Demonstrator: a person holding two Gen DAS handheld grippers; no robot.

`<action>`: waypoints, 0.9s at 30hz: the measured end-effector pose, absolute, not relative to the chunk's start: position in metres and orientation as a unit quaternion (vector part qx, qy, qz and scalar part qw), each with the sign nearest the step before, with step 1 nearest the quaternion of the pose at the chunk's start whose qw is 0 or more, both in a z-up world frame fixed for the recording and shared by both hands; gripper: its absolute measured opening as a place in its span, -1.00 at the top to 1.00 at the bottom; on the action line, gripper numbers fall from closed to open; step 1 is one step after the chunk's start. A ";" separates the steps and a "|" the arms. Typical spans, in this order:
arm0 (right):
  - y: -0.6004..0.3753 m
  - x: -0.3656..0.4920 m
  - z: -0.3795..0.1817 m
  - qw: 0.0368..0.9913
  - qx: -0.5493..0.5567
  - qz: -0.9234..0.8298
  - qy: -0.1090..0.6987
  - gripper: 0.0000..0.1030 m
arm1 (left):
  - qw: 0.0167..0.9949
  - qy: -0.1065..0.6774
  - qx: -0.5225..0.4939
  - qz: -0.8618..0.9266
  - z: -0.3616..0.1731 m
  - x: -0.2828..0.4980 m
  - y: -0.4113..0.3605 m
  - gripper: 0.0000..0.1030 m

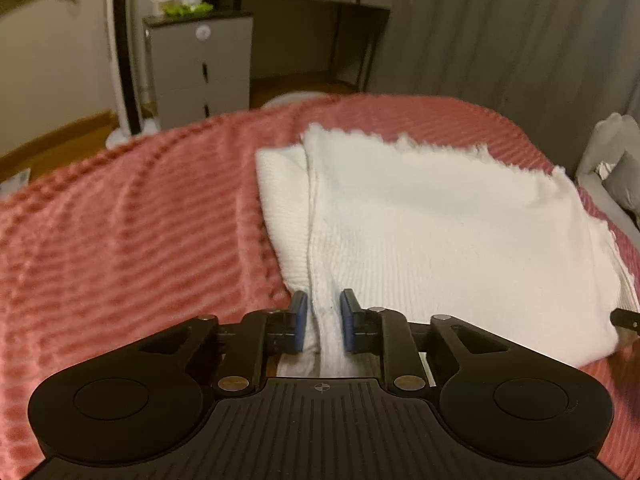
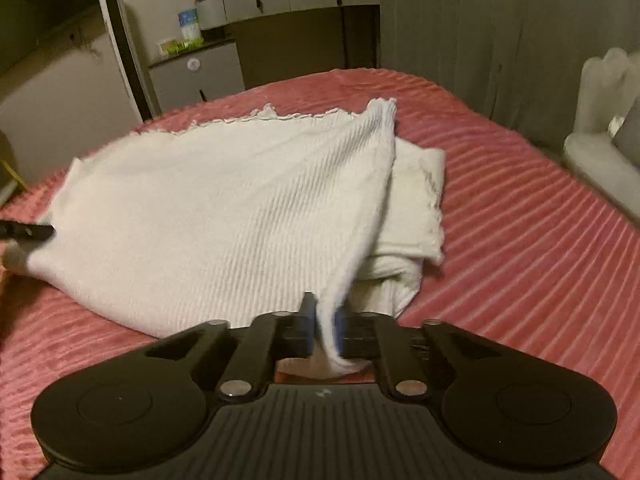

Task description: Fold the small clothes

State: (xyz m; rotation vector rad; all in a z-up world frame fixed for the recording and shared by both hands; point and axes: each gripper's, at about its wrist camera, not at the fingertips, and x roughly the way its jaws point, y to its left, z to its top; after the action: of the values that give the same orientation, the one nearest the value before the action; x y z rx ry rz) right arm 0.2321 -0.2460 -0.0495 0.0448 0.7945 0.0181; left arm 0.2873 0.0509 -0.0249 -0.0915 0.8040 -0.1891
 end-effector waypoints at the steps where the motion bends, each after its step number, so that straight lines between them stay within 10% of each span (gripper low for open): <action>1: -0.244 0.232 -0.046 0.924 0.005 0.005 0.383 0.86 | 0.919 0.381 -0.041 -0.091 -0.021 0.286 0.051 0.65; 9: -0.255 0.227 -0.054 0.915 -0.040 -0.038 0.401 0.53 | 0.929 0.363 0.030 -0.067 -0.017 0.283 0.041 0.65; 13: -0.260 0.231 -0.028 0.933 -0.024 -0.043 0.357 0.05 | 0.943 0.324 0.040 -0.071 0.003 0.304 0.028 -0.17; 15: -0.261 0.244 -0.018 0.940 -0.016 -0.047 0.336 -0.15 | 0.946 0.315 0.032 -0.074 0.007 0.322 0.021 -0.16; 27: -0.268 0.366 -0.043 0.923 0.061 -0.029 0.378 0.02 | 0.913 0.404 0.032 -0.043 -0.038 0.419 0.001 -0.39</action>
State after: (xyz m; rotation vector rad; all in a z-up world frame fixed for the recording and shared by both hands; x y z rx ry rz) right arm 0.3660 -0.2675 -0.0431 0.1249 0.7757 -0.0595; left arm 0.4192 0.0008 -0.0380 0.0660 0.8320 -0.0891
